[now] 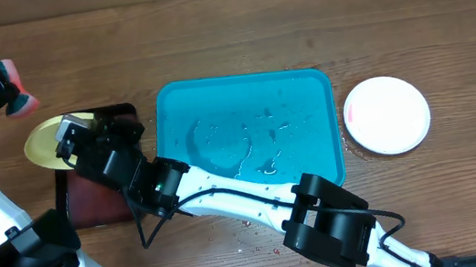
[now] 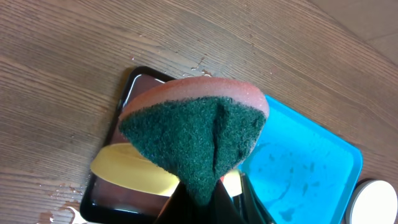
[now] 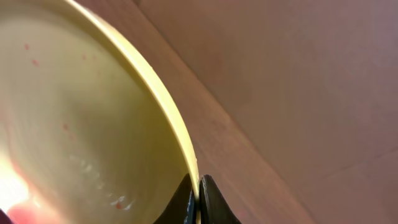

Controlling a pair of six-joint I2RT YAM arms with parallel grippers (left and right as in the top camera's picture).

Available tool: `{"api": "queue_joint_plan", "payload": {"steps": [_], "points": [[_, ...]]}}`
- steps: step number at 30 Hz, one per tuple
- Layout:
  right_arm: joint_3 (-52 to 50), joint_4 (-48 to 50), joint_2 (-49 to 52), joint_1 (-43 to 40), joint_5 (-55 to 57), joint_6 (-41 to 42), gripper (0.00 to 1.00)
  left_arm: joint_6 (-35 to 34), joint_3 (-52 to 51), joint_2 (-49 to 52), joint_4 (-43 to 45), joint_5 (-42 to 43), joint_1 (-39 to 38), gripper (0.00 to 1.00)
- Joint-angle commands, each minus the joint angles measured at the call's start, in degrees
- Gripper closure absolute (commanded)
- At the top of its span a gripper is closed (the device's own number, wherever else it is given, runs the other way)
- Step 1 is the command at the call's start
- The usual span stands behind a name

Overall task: Clean dirty plates on tray and stack at the side
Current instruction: 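Lift and tilt the yellow plate with right gripper to drain, then carry the yellow plate right and lower it onto the white plates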

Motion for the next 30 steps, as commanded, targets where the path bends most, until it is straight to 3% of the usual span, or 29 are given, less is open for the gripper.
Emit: {"api": "queue_joint_plan", "payload": {"steps": [1,14,22,30], "points": [[1.95,2.12,0.00,-0.09,1.53,-3.23,0.96,0.04,1.22,-2.05,-0.11,0.46,-0.09,0.96],[1.95,1.51,0.00,-0.09,2.82,-2.73,0.96,0.20,1.22,-2.03,-0.11,-0.02,0.00,0.96],[1.95,-5.25,-0.07,-2.19,8.22,9.20,0.96,0.22,1.22,-2.03,-0.11,-0.02,0.00,0.96],[1.95,-7.13,-4.52,-10.60,11.39,12.55,0.96,0.22,1.22,-2.03,-0.11,-0.02,0.02,0.96]]}}
